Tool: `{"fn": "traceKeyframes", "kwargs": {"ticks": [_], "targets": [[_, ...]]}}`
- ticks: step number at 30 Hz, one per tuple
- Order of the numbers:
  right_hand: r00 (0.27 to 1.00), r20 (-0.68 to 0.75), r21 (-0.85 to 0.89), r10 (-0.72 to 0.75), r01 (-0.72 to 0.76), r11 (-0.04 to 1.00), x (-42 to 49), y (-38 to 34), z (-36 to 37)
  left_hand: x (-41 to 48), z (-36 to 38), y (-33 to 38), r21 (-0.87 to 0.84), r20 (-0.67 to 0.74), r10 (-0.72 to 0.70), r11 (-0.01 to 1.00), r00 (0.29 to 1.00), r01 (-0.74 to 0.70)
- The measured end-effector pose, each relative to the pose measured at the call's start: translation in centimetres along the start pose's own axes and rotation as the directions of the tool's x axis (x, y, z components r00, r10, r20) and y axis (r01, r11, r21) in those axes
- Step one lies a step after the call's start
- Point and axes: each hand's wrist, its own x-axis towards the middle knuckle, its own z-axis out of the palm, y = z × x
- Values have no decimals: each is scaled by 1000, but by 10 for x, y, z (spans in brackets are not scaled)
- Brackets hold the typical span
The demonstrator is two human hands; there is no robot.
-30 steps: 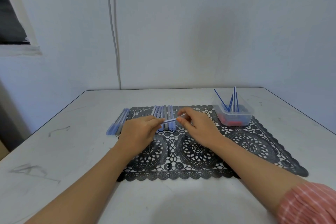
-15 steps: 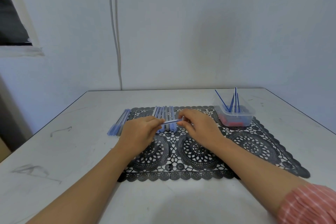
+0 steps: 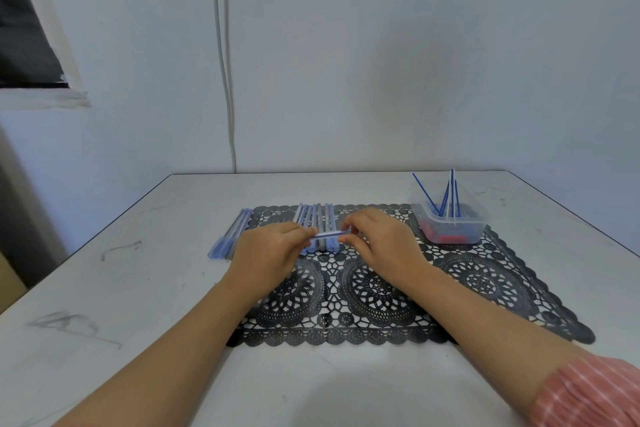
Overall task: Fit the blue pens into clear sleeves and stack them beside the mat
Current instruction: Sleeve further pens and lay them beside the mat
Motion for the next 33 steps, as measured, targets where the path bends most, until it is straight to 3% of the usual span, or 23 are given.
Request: {"fn": "traceKeyframes", "kwargs": {"ticks": [7, 17, 24, 28, 33], "targets": [[997, -62, -67, -51, 46, 997, 1, 0, 3, 1, 0, 0, -3, 10, 14, 1000, 1000, -14], [999, -24, -135, -47, 44, 990, 0, 0, 6, 2, -3, 3, -12, 6, -33, 999, 999, 33], [995, 33, -61, 91, -89, 994, -3, -6, 4, 1, -6, -5, 47, -19, -116, 992, 993, 116], [948, 258, -82, 187, -171, 982, -3, -5, 4, -1, -10, -18, 2, -66, -330, 944, 942, 330], [834, 534, -97, 138, -101, 990, -4, -6, 9, -6, -15, -52, -86, -40, -663, 747, 747, 659]]}}
